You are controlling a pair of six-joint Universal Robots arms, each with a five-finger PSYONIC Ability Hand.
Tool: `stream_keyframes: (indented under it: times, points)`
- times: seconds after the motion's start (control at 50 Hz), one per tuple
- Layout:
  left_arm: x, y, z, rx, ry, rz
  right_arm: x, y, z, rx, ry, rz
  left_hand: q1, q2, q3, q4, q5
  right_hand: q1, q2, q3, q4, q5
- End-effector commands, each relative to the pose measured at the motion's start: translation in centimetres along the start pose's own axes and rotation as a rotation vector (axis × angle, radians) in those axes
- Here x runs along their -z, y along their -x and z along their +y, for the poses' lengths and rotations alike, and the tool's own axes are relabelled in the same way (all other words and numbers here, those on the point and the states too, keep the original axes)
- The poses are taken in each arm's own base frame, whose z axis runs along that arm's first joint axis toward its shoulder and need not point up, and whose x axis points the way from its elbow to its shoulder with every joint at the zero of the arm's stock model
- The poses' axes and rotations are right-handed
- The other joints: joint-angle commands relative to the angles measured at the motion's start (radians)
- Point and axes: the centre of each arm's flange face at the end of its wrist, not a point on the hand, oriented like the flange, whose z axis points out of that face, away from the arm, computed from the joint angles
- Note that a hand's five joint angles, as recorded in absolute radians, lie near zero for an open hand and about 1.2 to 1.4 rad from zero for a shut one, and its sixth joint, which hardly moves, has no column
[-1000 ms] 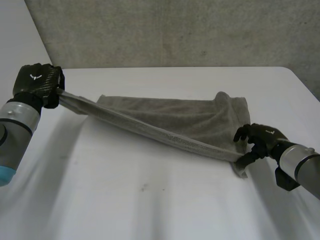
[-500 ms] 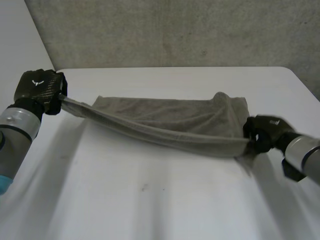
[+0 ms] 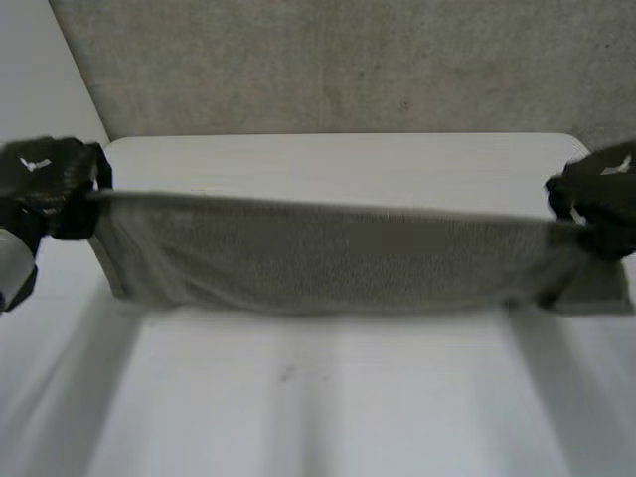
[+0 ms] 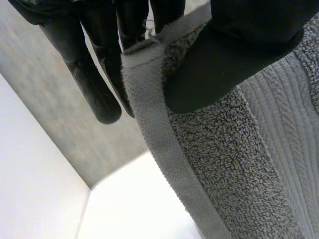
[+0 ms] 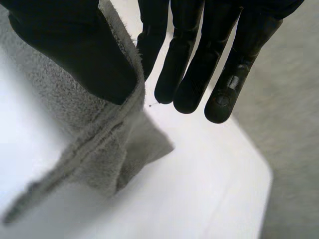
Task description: Fold the towel.
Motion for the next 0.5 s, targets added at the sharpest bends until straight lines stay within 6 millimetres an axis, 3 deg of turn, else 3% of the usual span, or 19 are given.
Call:
stream_keyframes:
  times: [0.02, 0.2, 0.34, 0.5]
  points:
    - [-2.2, -0.8, 4.2, 0.02, 0.143, 0.042, -5.3, 1.5, 4.4, -0.004, 0.156, -0.113, 0.198, 0.179, 0.181, 0.178, 0.182, 0.433, 0.222, 0.212, 0.204, 0.254]
    - [-4.5, -1.3, 6.6, 0.024, 0.209, 0.061, -9.8, 3.1, 5.8, 0.047, 0.122, -0.114, 0.198, 0.179, 0.181, 0.178, 0.182, 0.433, 0.222, 0.212, 0.204, 0.254]
    - [-7.3, -1.5, 9.1, 0.026, 0.248, 0.059, -14.1, 4.0, 6.5, 0.192, 0.047, -0.035, 0.198, 0.179, 0.181, 0.178, 0.182, 0.433, 0.222, 0.212, 0.204, 0.254]
    - [-9.1, -1.1, 9.5, 0.011, 0.225, -0.003, -16.6, 4.3, 7.0, 0.277, 0.0, -0.004, 0.198, 0.179, 0.181, 0.178, 0.182, 0.433, 0.222, 0.212, 0.204, 0.254]
